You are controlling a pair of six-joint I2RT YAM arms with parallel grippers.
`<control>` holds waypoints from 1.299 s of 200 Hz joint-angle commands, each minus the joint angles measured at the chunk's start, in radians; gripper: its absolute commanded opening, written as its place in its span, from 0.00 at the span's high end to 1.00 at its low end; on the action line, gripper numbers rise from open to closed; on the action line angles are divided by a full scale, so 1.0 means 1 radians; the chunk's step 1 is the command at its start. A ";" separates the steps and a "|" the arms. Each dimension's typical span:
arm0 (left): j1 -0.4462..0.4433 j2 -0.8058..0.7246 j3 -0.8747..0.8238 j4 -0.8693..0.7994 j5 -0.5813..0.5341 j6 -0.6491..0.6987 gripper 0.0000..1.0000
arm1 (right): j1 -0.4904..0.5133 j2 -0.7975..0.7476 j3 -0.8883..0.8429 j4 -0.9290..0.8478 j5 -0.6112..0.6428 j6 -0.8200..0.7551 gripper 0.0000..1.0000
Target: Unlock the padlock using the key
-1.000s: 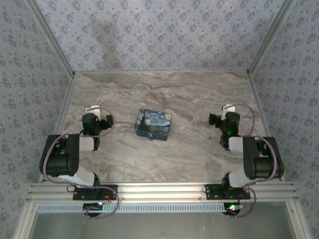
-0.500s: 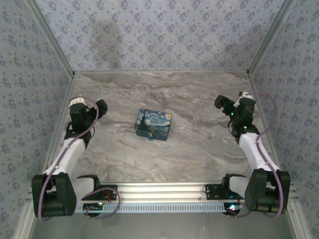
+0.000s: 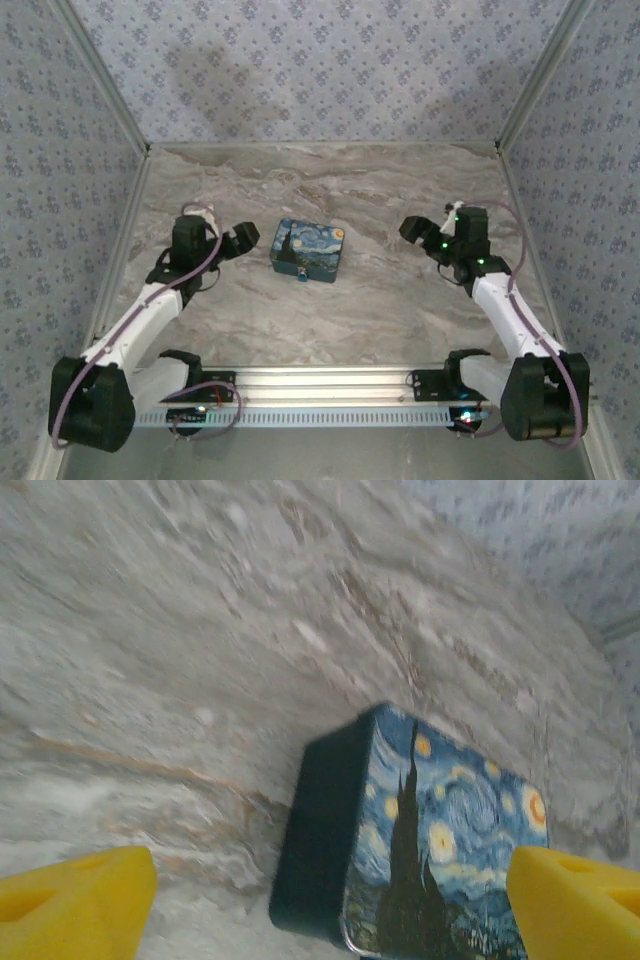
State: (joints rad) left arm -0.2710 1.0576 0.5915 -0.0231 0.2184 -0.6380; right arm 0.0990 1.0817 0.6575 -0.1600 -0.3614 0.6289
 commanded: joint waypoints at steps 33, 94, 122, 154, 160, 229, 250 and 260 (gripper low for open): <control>-0.121 0.182 0.030 0.109 0.000 -0.037 0.08 | 0.183 0.049 -0.007 -0.034 0.007 0.031 0.10; -0.217 0.345 0.119 0.154 -0.020 -0.016 0.12 | 0.293 0.179 0.042 0.000 0.014 0.056 0.12; -0.269 0.391 0.171 0.145 -0.012 -0.013 0.17 | 0.327 0.293 0.106 0.020 0.008 0.069 0.16; -0.344 0.429 0.178 0.201 -0.025 -0.056 0.19 | 0.334 0.405 0.162 0.086 -0.033 0.100 0.23; -0.358 0.438 0.184 0.203 -0.031 -0.057 0.20 | 0.333 0.422 0.175 0.087 -0.036 0.101 0.25; -0.397 0.539 0.266 0.224 -0.072 -0.080 0.19 | 0.296 0.547 0.287 0.034 -0.025 0.059 0.30; -0.397 0.567 0.288 0.234 -0.069 -0.084 0.18 | 0.280 0.575 0.307 0.029 -0.030 0.036 0.28; -0.398 0.578 0.294 0.238 -0.067 -0.091 0.18 | 0.275 0.592 0.323 0.012 -0.032 0.025 0.27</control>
State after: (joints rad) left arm -0.6617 1.6070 0.8383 0.1635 0.1421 -0.7090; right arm 0.3847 1.6333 0.9333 -0.1055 -0.3763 0.6952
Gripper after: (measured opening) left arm 0.816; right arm 0.722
